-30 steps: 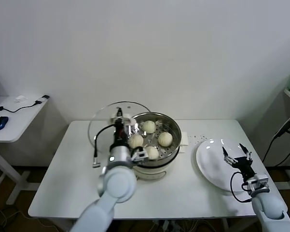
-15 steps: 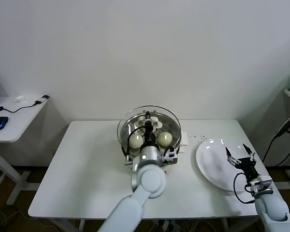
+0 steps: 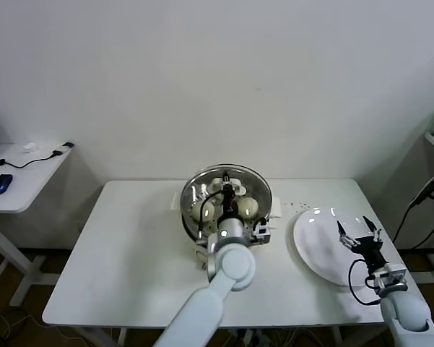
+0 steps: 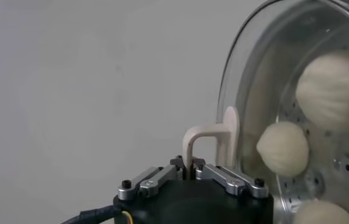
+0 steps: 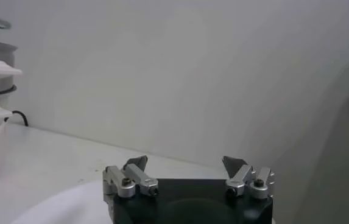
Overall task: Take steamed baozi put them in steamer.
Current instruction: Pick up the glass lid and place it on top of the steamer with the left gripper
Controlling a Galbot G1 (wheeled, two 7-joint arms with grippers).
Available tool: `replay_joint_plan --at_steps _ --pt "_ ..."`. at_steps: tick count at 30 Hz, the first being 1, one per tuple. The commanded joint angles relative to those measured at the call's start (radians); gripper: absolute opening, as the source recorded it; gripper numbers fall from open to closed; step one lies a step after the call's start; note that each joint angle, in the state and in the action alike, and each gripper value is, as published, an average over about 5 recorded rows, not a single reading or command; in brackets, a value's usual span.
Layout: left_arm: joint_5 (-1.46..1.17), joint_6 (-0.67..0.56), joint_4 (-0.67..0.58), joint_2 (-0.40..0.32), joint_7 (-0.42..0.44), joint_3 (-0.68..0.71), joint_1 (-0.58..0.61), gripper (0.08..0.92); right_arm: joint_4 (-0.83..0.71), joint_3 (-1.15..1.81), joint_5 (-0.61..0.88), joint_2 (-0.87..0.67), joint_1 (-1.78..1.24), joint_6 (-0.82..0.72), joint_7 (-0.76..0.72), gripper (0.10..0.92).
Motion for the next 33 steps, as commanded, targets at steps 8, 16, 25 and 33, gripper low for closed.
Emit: replay_joint_plan --at_steps 8,16,25,33 --pt "-0.018 0.049 0.060 -0.028 -0.026 0.001 -0.010 0.148 -0.005 0.004 -0.010 0.010 0.000 0.003 -0.003 0.823" --pt "-0.028 0.049 0.075 -0.035 -0.041 -0.011 -0.013 0.148 -0.012 0.014 -0.014 0.015 -0.003 0.008 -0.009 0.823" --pt "-0.040 0.049 0.084 -0.032 -0.056 -0.004 -0.016 0.148 -0.016 0.022 -0.018 0.021 -0.007 0.012 -0.016 0.823" --pt "-0.057 0.049 0.096 -0.041 -0.075 -0.004 -0.016 0.148 -0.016 0.027 -0.020 0.024 -0.009 0.014 -0.020 0.823"
